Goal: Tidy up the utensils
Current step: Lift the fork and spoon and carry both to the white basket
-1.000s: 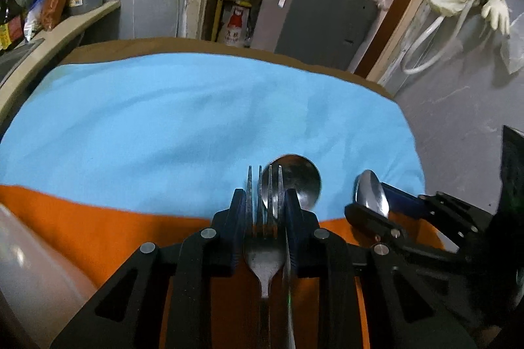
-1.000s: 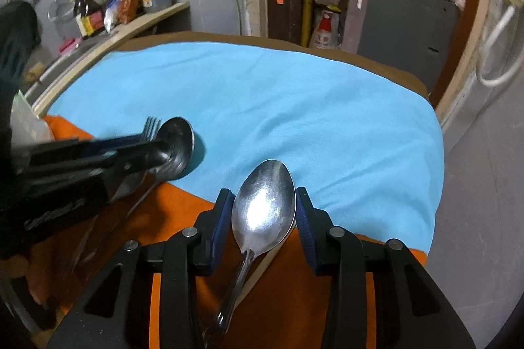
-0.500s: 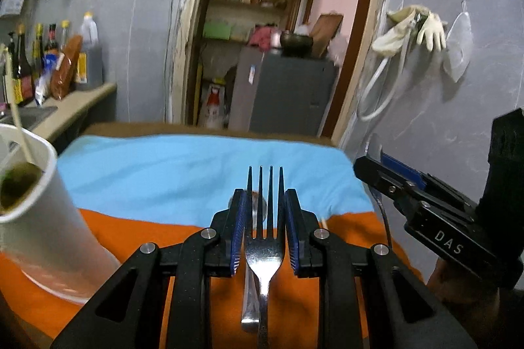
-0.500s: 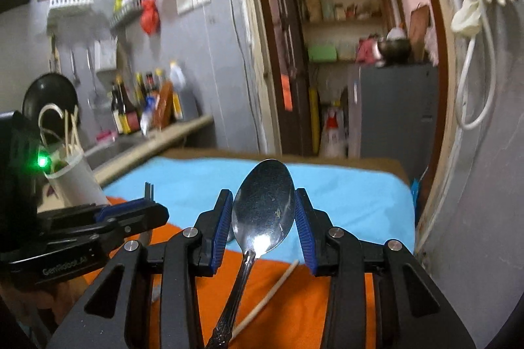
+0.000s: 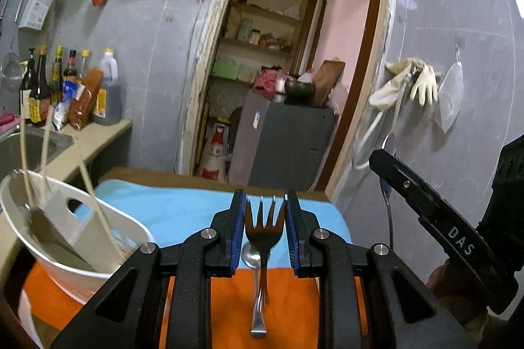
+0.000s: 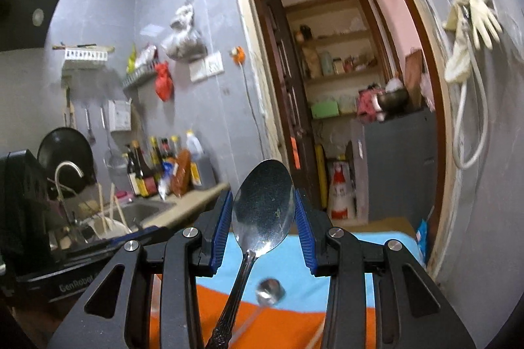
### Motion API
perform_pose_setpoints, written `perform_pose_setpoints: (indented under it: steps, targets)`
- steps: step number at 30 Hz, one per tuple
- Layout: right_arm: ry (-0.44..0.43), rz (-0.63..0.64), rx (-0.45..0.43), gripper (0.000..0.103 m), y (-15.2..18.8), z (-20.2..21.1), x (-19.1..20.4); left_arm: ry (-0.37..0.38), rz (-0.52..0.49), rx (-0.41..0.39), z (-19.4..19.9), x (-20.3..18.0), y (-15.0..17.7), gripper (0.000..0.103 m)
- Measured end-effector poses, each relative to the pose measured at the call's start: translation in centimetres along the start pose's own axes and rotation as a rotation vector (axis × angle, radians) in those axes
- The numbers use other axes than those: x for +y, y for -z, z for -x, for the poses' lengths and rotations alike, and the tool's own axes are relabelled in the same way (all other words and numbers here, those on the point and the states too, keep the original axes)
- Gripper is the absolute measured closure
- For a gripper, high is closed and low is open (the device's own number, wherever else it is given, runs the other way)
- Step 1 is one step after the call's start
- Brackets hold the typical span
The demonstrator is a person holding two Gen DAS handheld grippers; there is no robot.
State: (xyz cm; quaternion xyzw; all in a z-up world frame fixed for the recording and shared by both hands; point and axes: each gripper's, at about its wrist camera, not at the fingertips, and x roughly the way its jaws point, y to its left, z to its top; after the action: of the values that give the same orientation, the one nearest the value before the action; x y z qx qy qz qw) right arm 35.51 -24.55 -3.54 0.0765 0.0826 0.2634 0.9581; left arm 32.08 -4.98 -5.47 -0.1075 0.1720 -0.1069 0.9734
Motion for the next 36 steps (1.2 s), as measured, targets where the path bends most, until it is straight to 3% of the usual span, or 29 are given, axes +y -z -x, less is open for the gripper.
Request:
perform_pose_setpoints:
  steps: [13,22,30,36]
  targets:
    - [-0.071,0.014,-0.111,0.067,-3.7,-1.8,7.2,-0.025,0.014,-0.051,6.9,4.6,-5.5,0.084]
    - [-0.048,0.049,-0.208,0.067,-4.6,-4.0,11.9,-0.065,0.076,-0.079,10.9,10.7,-9.5,0.084]
    - [-0.032,0.095,-0.202,0.067,-3.4,-7.2,14.9,-0.077,0.153,-0.099,12.1,15.9,-11.2,0.084]
    - [-0.028,0.097,-0.174,0.067,-2.8,-8.5,15.4,-0.077,0.167,-0.109,12.4,17.7,-11.5,0.084]
